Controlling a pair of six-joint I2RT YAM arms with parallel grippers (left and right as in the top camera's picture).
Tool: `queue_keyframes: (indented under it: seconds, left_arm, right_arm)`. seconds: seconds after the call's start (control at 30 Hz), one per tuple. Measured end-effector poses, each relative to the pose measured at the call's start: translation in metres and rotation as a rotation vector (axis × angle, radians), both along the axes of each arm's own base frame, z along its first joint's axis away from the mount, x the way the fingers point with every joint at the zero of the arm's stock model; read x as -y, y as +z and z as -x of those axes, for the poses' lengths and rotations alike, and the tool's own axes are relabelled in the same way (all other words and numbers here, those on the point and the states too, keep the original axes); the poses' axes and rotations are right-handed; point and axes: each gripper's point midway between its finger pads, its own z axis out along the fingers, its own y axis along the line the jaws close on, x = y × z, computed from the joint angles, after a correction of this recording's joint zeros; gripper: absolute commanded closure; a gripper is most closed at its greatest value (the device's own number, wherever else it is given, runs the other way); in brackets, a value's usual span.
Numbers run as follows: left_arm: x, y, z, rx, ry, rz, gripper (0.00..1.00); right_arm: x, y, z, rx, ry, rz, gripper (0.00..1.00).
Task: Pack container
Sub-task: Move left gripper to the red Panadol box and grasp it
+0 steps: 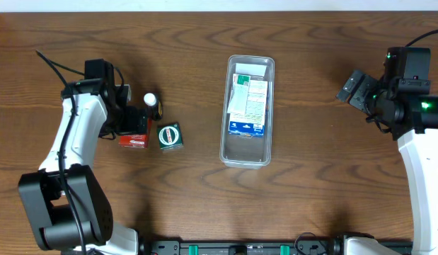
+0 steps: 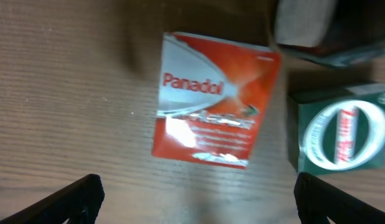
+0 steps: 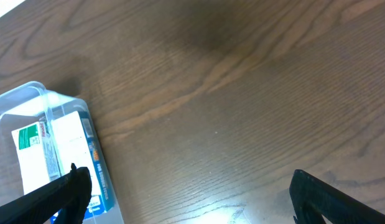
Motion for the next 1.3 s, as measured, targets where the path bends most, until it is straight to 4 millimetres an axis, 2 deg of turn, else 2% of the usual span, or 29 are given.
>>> queue_keyframes:
  seconds: [0.27, 0.67, 0.83, 1.07, 1.3]
  left_arm:
    - [-0.018, -0.009, -0.001, 0.017, 0.05, -0.008, 0.0]
    - [-0.013, -0.011, -0.008, 0.038, -0.005, 0.021, 0.02]
    - [-0.004, -0.028, -0.006, -0.005, -0.047, 0.074, 0.09]
    - [0.006, -0.059, -0.001, -0.088, -0.074, 0.138, 0.09]
    - [0.008, -0.069, -0.001, -0.107, -0.083, 0.149, 0.11]
  right_arm:
    - [0.0, 0.0, 0.0, 0.0, 0.0, 0.0, 0.01]
    - [0.0, 0.0, 0.0, 0.0, 0.0, 0.0, 0.01]
    - [0.0, 0.0, 0.0, 0.0, 0.0, 0.0, 0.01]
    - [0.0, 0.0, 0.0, 0.0, 0.0, 0.0, 0.01]
    - [0.0, 0.0, 0.0, 0.0, 0.0, 0.0, 0.01]
